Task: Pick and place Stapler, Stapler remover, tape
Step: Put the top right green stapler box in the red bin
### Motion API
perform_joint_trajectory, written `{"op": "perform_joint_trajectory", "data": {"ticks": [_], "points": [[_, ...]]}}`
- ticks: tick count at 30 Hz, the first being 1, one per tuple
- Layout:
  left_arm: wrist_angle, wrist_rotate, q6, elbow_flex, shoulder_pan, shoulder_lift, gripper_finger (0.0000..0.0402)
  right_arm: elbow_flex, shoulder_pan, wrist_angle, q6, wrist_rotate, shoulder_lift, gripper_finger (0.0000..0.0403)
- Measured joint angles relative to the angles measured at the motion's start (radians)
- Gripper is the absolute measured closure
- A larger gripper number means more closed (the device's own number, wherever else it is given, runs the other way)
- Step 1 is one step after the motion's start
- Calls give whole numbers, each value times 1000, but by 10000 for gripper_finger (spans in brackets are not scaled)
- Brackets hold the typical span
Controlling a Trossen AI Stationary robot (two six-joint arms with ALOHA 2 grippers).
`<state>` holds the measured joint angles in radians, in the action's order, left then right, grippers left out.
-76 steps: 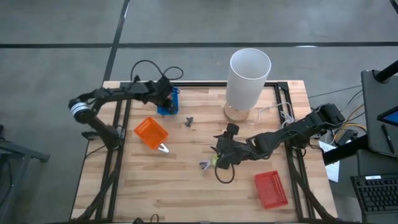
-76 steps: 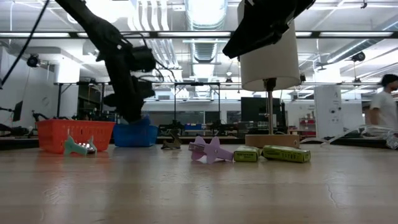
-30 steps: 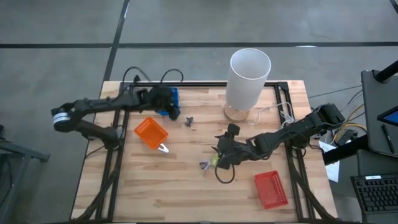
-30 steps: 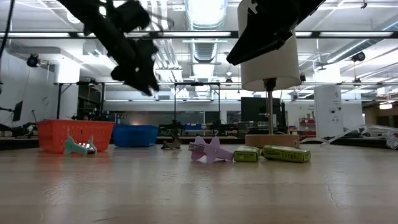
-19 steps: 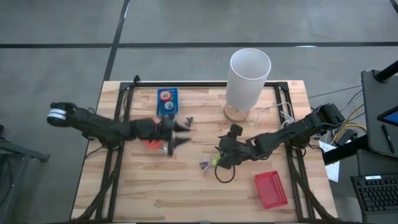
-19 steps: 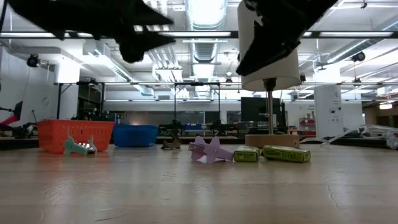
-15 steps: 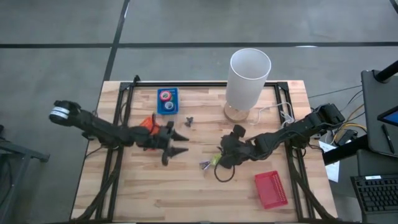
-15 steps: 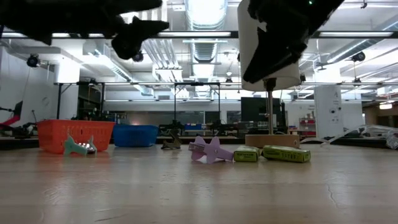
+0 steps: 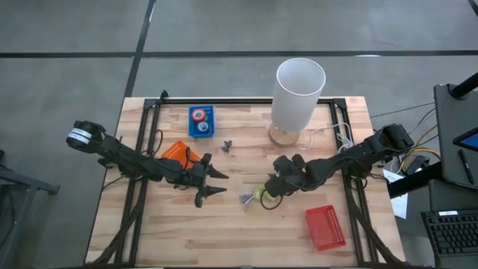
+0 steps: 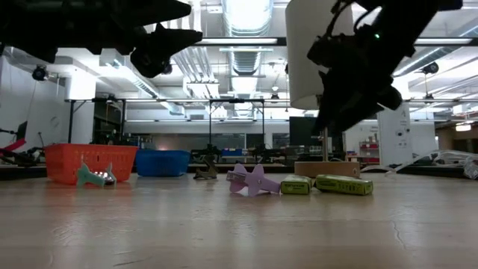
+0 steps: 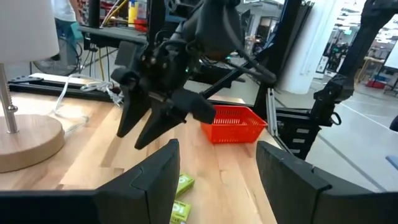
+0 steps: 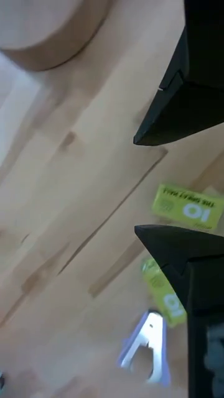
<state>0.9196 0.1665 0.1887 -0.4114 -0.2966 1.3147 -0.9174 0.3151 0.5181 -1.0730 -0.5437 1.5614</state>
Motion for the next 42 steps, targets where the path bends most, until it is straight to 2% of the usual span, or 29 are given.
{"op": "perform_joint_trajectory", "data": {"ticks": [4, 10, 18, 25, 34, 42], "points": [[15, 0, -15, -11, 0, 5, 188, 30, 1, -9, -41, 13, 9, 188], [34, 0, -30, -19, 0, 4, 188, 70, -2, -153, -23, 51, 77, 188], [39, -11, -18, -12, -7, -4, 188, 45, -1, -158, -32, 81, 189, 188], [39, -12, -17, -12, -12, -5, 188, 39, -1, -156, -50, 119, 230, 191], [38, -12, -19, -12, -12, -5, 188, 42, 1, -130, -43, 145, 206, 252], [37, -12, -20, -11, -12, -5, 188, 44, 4, -93, 33, 228, 129, 297]]}}
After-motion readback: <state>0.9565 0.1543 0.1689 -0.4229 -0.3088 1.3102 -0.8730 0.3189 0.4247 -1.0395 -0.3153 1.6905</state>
